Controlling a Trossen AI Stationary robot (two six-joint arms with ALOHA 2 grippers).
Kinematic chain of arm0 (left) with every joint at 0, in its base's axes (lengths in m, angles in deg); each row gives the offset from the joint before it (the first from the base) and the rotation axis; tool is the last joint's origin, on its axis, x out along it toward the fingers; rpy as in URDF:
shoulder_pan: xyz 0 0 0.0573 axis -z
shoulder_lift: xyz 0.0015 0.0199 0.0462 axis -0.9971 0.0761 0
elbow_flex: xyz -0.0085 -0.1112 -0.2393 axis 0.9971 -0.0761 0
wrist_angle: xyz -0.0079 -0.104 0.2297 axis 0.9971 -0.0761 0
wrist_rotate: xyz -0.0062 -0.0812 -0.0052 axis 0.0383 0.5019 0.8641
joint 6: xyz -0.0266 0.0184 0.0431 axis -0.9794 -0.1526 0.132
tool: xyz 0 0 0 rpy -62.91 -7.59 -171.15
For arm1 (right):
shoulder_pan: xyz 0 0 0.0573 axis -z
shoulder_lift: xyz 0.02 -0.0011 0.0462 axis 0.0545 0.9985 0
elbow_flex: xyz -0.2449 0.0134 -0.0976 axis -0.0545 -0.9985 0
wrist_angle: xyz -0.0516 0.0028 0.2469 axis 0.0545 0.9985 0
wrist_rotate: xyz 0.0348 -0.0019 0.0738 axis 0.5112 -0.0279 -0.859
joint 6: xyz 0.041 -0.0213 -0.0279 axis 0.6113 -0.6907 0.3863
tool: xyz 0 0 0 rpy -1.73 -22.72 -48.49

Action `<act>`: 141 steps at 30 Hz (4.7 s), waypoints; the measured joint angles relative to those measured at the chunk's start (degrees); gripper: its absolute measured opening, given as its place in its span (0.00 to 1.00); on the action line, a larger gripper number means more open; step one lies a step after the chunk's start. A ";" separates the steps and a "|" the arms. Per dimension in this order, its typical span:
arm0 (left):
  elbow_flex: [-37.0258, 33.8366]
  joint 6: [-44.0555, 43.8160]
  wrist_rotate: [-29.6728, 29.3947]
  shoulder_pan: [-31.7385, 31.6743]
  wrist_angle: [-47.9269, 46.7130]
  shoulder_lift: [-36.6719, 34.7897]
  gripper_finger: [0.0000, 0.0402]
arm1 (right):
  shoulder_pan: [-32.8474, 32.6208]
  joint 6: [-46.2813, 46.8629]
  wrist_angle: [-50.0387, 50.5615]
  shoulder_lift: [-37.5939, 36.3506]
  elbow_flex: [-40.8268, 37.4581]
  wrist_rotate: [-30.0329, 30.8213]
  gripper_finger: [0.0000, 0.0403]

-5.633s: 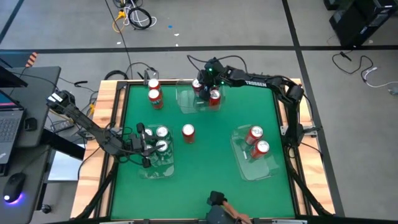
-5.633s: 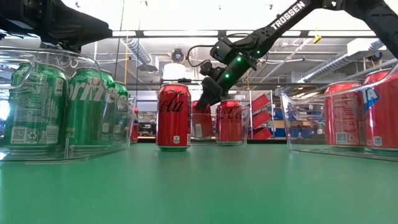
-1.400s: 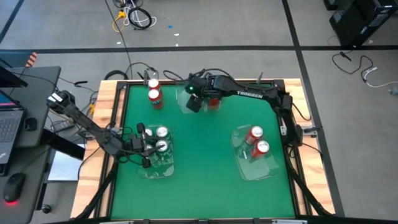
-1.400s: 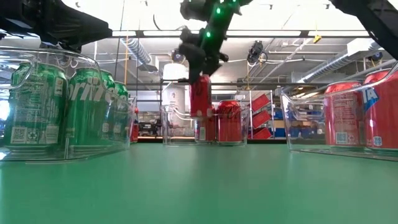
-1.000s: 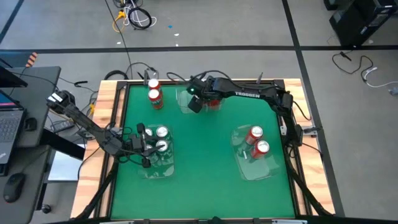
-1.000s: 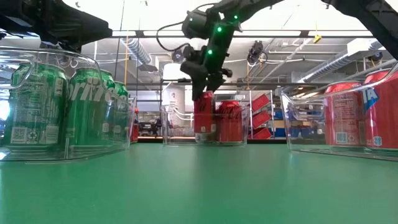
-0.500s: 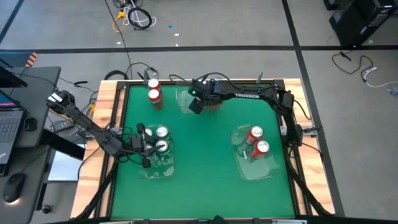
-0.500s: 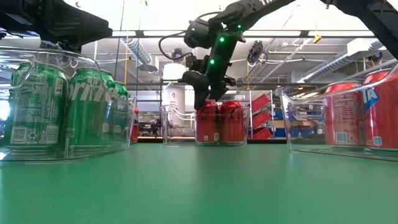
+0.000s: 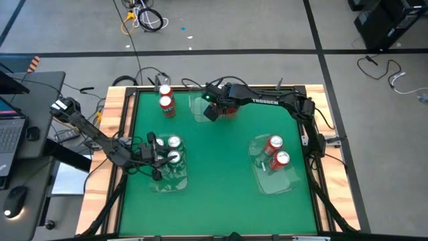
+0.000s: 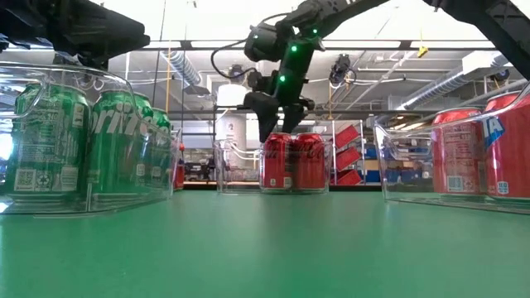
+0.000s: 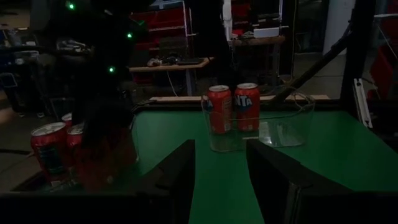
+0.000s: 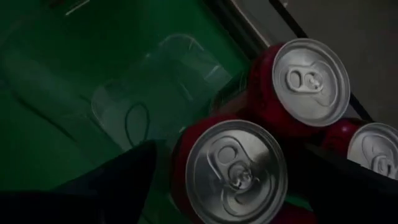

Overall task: Sort soda cans
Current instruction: Put the red soda can into the middle right transparent bin

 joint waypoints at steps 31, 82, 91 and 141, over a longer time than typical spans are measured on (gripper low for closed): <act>0.00 3.15 5.18 0.02 -17.51 -34.51 0.17 | -10.68 2.46 -44.59 10.65 9.70 -4.37 0.88; -0.02 3.83 5.18 0.01 -18.92 -35.28 0.14 | -5.57 1.53 -43.70 29.29 27.97 -4.23 0.80; -0.02 3.81 5.12 0.01 -19.60 -35.26 0.14 | -5.76 0.52 -47.26 32.81 28.08 -4.14 0.81; -0.04 2.91 5.22 0.01 -21.21 -35.26 0.14 | -7.17 1.25 -52.42 35.65 30.37 -3.29 0.94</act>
